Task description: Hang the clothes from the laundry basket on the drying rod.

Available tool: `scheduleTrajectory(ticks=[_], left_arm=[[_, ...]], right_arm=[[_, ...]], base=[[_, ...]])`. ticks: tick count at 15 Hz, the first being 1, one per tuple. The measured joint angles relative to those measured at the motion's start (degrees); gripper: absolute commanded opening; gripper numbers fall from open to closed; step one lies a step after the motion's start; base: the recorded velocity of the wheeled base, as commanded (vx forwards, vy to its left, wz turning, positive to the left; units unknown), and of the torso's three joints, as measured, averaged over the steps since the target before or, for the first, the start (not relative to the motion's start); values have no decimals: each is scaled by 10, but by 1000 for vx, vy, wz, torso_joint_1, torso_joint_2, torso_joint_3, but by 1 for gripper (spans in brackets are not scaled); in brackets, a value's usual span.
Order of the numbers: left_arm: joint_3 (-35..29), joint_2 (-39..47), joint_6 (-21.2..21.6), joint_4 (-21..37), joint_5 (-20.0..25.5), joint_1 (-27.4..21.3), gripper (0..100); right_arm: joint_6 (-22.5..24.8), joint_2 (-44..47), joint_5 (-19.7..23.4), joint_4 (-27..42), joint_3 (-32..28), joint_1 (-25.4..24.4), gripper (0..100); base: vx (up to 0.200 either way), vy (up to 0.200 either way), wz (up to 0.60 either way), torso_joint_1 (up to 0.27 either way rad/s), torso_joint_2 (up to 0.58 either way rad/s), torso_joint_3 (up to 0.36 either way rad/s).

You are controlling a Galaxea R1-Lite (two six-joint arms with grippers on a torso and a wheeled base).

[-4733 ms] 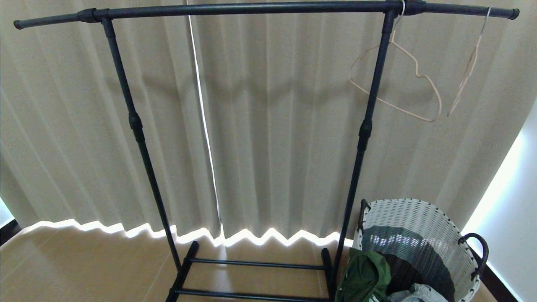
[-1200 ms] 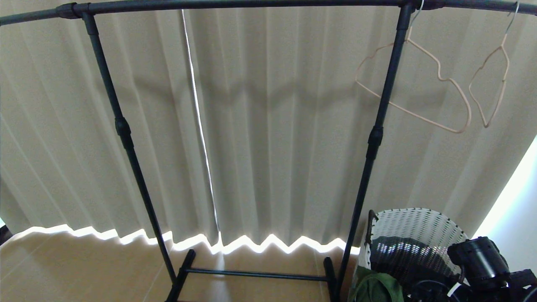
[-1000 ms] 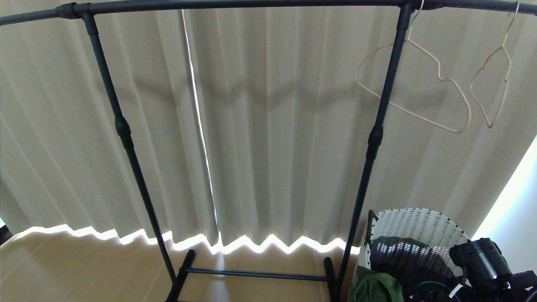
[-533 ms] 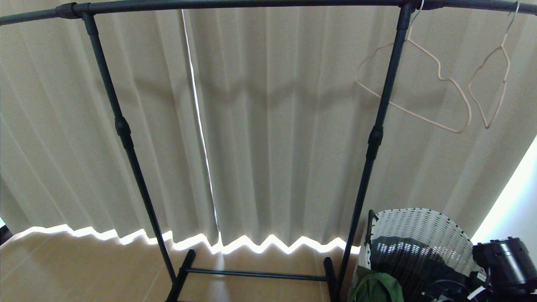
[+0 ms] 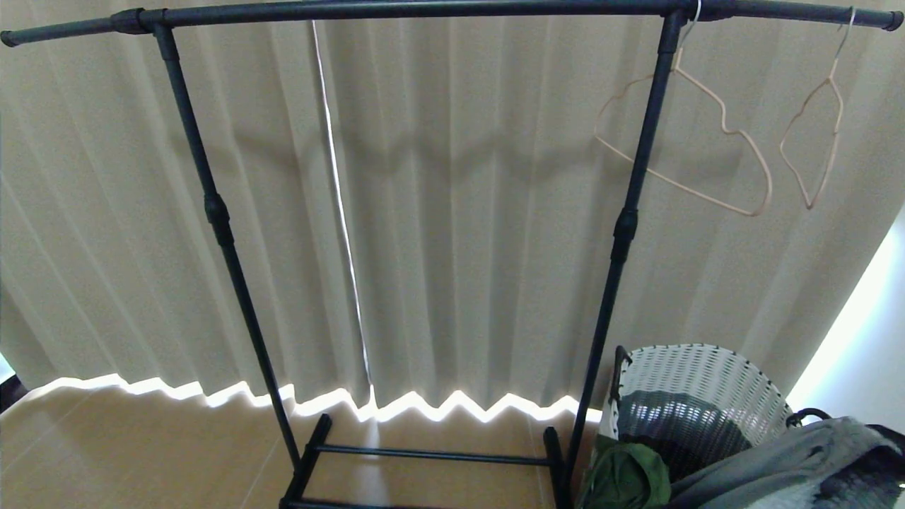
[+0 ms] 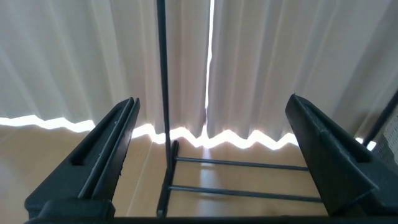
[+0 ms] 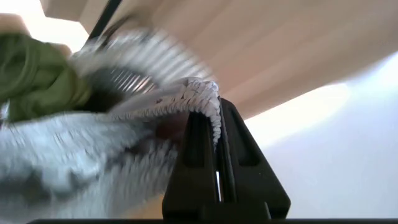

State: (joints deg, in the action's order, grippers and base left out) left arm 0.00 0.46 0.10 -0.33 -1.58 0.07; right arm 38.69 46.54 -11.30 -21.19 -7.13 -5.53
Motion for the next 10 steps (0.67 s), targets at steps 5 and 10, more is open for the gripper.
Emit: scheduleTrajectory(ticks=[5,10], left_arm=[[0,0,1,0,1,0,100],[0,0,1,0,1,0,100]], right_arm=[[0,-128,2,5,-12,6,0],[0,-158,2,39,-18,7,0]], base=[[-200,0,0,3,0,4],[0,0,0,0,0,0]])
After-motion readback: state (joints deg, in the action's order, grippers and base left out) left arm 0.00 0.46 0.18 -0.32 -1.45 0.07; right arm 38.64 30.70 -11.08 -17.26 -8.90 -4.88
